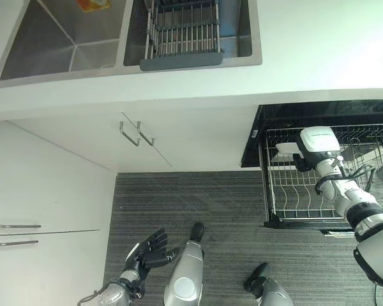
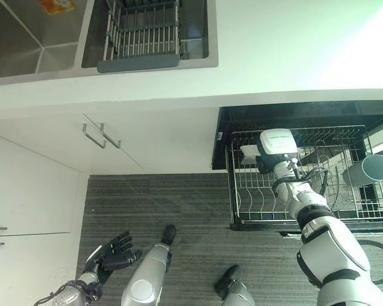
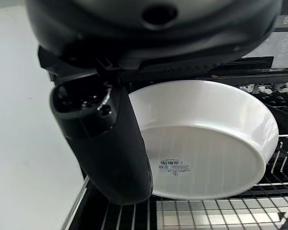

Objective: Place the dishes in the dishwasher.

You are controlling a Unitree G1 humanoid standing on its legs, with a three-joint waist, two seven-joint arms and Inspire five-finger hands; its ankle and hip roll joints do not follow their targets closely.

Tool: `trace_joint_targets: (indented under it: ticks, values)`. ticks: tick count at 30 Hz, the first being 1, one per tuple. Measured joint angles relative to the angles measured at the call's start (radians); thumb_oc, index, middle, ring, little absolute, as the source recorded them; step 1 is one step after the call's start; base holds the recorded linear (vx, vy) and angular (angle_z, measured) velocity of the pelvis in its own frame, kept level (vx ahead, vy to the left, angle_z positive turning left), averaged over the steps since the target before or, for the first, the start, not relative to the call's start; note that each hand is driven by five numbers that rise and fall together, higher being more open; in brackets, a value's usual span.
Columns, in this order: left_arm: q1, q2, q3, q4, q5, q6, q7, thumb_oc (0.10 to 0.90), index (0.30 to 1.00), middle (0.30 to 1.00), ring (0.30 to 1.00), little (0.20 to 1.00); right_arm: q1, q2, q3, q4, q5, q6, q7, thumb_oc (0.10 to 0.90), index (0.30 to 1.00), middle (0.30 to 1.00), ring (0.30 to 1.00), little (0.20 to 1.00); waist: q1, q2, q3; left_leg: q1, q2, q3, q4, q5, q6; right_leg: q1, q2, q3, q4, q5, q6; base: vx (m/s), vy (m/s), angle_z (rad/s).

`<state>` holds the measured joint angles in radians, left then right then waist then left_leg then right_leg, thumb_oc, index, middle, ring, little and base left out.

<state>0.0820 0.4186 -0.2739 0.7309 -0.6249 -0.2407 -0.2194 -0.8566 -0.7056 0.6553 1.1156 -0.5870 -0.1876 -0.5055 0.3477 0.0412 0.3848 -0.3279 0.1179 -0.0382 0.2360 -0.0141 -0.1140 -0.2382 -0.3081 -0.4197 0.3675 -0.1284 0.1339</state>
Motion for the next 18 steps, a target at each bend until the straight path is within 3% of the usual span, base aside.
trace_joint_targets:
  ticks: [11,18]
  values:
    - [-0.027,0.022,0.001,-0.039,-0.036,0.015,0.017,0.8,0.9,0.9,0.9,0.9,-0.005,-0.004,-0.001,0.018,0.085,-0.025,0.061,0.4,0.3,0.3,0.3,0.3,-0.013,-0.018,0.021,-0.014,0.003,0.009,0.001,0.0,0.001,-0.016,0.006,0.014,-0.018,0.017,-0.001,-0.02,-0.02,-0.03]
    - [-0.028,0.041,0.005,-0.09,-0.037,0.029,0.036,0.8,0.9,0.9,0.9,0.9,-0.01,0.002,-0.002,0.02,0.152,0.004,0.184,0.4,0.3,0.3,0.3,0.3,-0.014,-0.031,0.035,-0.025,0.005,0.016,0.001,0.0,0.001,-0.032,0.008,0.022,-0.017,0.02,-0.002,-0.02,-0.025,-0.03]
